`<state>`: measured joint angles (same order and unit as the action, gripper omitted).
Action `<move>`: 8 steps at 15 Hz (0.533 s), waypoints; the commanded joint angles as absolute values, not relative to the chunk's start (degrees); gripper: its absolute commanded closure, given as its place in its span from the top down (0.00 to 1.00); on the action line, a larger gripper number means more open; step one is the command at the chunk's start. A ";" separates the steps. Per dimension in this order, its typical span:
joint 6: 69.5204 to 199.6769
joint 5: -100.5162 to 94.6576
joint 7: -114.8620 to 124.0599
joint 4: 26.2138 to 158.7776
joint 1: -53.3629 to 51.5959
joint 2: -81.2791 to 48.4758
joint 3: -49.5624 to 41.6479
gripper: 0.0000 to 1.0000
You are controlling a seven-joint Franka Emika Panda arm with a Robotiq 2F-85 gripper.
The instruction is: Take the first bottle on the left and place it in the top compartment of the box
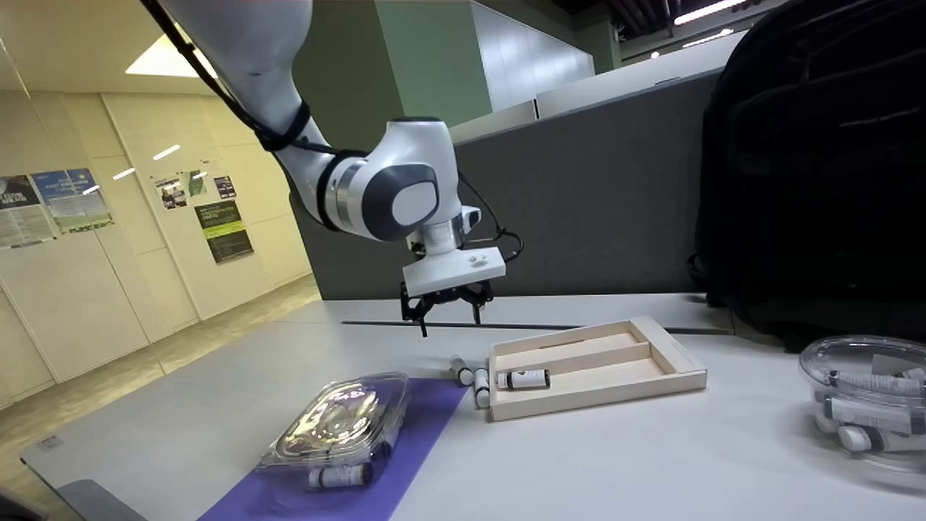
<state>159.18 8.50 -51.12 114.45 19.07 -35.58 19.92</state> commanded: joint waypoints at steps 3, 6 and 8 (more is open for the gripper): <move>153.93 7.89 -52.39 109.34 17.43 -39.72 18.41 1.00; 154.14 6.64 -51.33 108.46 15.47 -40.60 16.60 1.00; 154.62 5.57 -50.49 108.03 13.76 -41.00 14.93 1.00</move>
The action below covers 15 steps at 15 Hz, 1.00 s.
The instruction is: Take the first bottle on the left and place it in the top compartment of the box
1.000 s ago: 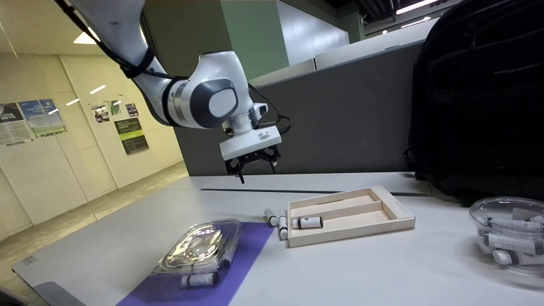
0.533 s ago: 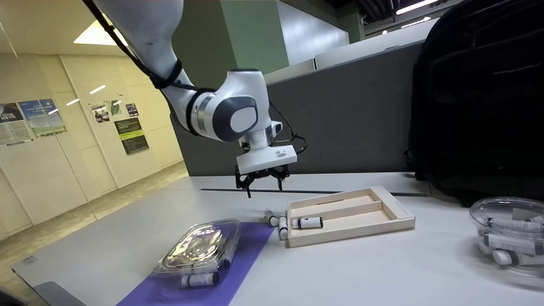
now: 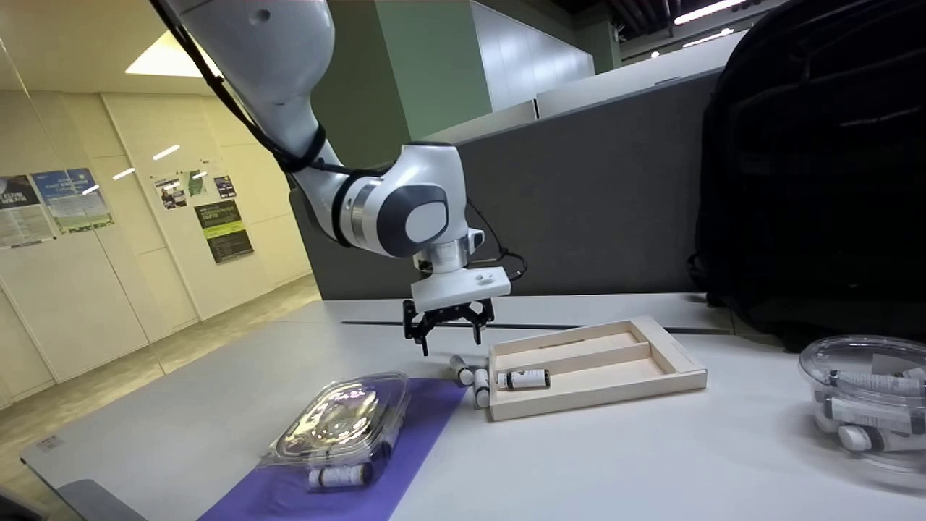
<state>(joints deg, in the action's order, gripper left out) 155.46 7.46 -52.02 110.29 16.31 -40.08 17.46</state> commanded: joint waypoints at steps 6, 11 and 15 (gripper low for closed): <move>155.04 1.35 -49.00 106.87 9.37 -42.19 10.75 1.00; 154.54 -1.11 -48.20 105.20 7.46 -43.64 9.56 1.00; 153.85 -2.18 -48.21 104.05 6.78 -44.76 9.45 0.74</move>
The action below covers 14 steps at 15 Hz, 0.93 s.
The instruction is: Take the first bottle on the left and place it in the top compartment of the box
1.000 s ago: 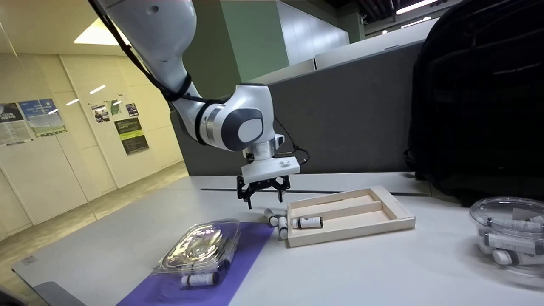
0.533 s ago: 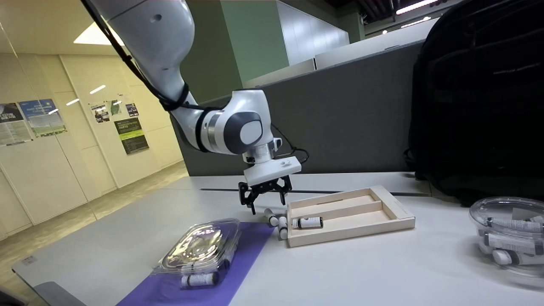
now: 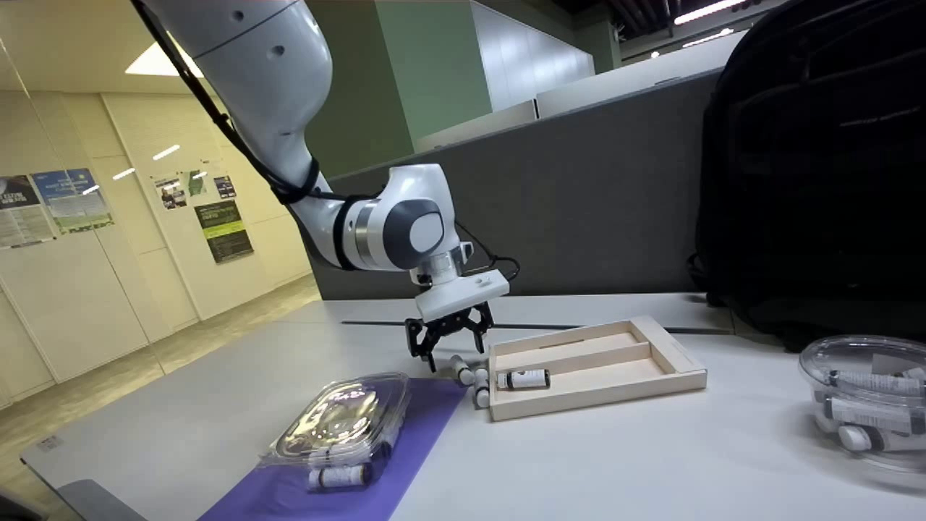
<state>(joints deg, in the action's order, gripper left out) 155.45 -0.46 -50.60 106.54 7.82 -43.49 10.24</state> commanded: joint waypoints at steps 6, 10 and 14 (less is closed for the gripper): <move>153.57 -2.31 -48.54 103.60 7.08 -45.26 9.95 0.34; 153.45 -1.41 -48.95 104.98 8.16 -43.12 10.98 0.06; 153.95 -0.33 -48.66 107.26 9.79 -38.85 11.23 0.07</move>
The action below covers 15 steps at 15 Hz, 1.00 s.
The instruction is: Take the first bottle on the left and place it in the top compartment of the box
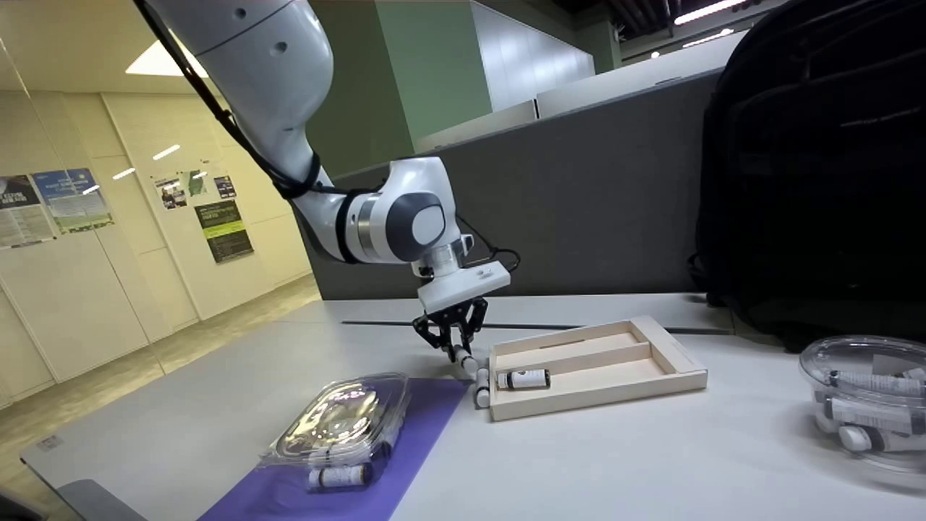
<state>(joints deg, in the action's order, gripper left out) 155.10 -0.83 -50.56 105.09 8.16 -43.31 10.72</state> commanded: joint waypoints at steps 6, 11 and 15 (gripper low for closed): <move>154.78 1.40 -48.20 109.82 12.67 -32.87 8.77 0.07; 154.81 1.36 -49.48 108.27 14.45 -34.92 7.16 0.07; 154.02 1.55 -49.44 106.04 14.81 -38.23 7.49 0.07</move>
<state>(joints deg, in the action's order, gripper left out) 154.63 1.46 -50.26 108.11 14.72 -36.07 7.21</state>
